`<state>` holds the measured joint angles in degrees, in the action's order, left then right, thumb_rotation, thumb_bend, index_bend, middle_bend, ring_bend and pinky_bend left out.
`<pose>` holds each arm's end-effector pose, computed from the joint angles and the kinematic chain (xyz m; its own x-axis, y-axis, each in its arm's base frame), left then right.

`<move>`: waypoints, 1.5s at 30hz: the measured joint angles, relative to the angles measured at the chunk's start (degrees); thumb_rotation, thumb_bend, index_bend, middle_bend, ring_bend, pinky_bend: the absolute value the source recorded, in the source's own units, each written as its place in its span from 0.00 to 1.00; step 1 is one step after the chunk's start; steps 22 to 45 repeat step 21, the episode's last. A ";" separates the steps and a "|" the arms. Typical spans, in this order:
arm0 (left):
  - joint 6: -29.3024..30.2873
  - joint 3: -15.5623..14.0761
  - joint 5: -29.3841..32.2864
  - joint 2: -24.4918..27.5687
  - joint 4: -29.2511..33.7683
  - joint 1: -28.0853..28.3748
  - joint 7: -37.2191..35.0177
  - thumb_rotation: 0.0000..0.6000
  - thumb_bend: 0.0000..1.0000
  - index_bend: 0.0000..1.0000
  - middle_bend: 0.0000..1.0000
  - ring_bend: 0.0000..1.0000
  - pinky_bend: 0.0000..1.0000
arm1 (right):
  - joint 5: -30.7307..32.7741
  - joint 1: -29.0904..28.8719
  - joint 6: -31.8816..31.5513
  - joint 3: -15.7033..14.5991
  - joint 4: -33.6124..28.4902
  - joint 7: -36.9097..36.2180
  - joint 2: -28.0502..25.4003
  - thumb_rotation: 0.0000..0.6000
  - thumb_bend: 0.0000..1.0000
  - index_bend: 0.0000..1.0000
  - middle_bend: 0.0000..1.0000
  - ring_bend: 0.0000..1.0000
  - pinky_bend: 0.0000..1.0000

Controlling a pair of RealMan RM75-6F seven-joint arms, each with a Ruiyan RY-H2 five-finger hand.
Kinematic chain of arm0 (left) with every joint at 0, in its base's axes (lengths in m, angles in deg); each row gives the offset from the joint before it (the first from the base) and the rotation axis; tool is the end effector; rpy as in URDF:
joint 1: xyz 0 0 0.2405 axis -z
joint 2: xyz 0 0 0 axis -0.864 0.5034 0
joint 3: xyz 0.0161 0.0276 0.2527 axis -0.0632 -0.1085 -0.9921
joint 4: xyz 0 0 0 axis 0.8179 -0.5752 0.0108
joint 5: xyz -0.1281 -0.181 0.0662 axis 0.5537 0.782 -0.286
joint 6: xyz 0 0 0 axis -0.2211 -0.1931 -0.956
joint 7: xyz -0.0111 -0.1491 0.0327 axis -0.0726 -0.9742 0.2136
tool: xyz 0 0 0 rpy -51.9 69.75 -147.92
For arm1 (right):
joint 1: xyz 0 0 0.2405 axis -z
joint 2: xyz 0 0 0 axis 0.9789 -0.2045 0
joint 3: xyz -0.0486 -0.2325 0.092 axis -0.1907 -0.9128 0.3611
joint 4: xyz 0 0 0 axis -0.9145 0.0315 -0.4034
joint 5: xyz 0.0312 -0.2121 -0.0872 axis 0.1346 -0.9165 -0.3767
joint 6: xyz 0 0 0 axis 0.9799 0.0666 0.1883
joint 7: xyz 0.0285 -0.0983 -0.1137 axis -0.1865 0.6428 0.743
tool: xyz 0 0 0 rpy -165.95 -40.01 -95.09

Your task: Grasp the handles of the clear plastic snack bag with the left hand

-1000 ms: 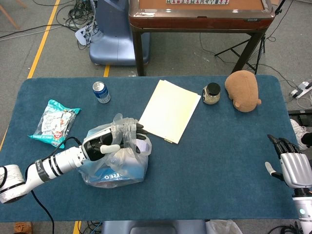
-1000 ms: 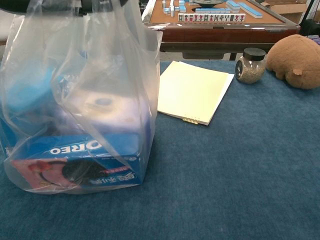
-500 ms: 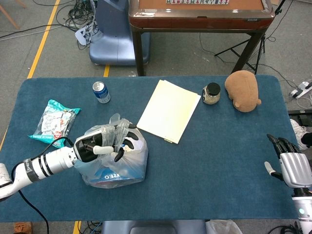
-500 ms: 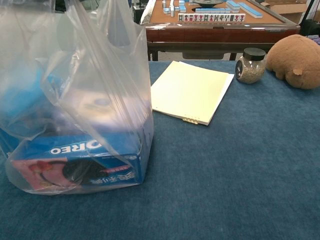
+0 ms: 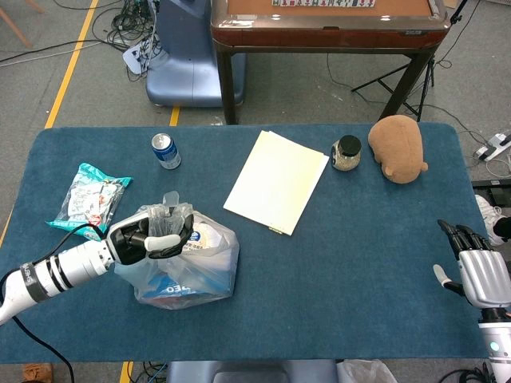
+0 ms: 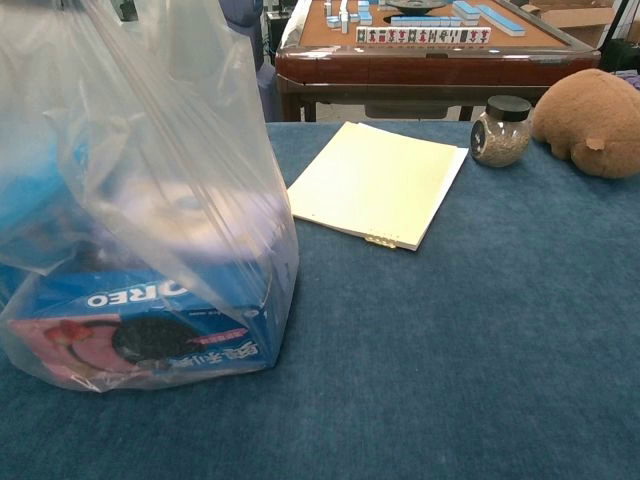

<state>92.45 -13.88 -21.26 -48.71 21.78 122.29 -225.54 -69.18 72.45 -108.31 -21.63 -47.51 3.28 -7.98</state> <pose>-0.0779 0.3300 0.1527 -0.6907 0.7166 -0.0975 0.3887 0.4816 0.7855 -0.3182 -0.2006 0.1500 0.4526 -0.0357 0.8910 -0.8912 0.0169 0.4533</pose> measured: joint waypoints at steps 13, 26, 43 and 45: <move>0.56 0.49 3.44 8.51 3.61 -3.04 2.82 1.00 0.47 0.58 0.84 0.95 1.00 | -0.30 -0.07 -0.01 -0.02 0.01 -0.22 0.05 1.00 0.32 0.12 0.23 0.13 0.24; 1.79 2.96 4.21 12.58 3.99 -4.54 1.78 1.00 0.47 0.56 0.84 0.96 1.00 | -0.31 -0.31 0.19 0.11 -0.07 -0.16 0.12 1.00 0.32 0.12 0.23 0.13 0.24; 1.79 2.96 4.21 12.58 3.99 -4.54 1.78 1.00 0.47 0.56 0.84 0.96 1.00 | -0.31 -0.31 0.19 0.11 -0.07 -0.16 0.12 1.00 0.32 0.12 0.23 0.13 0.24; 1.79 2.96 4.21 12.58 3.99 -4.54 1.78 1.00 0.47 0.56 0.84 0.96 1.00 | -0.31 -0.31 0.19 0.11 -0.07 -0.16 0.12 1.00 0.32 0.12 0.23 0.13 0.24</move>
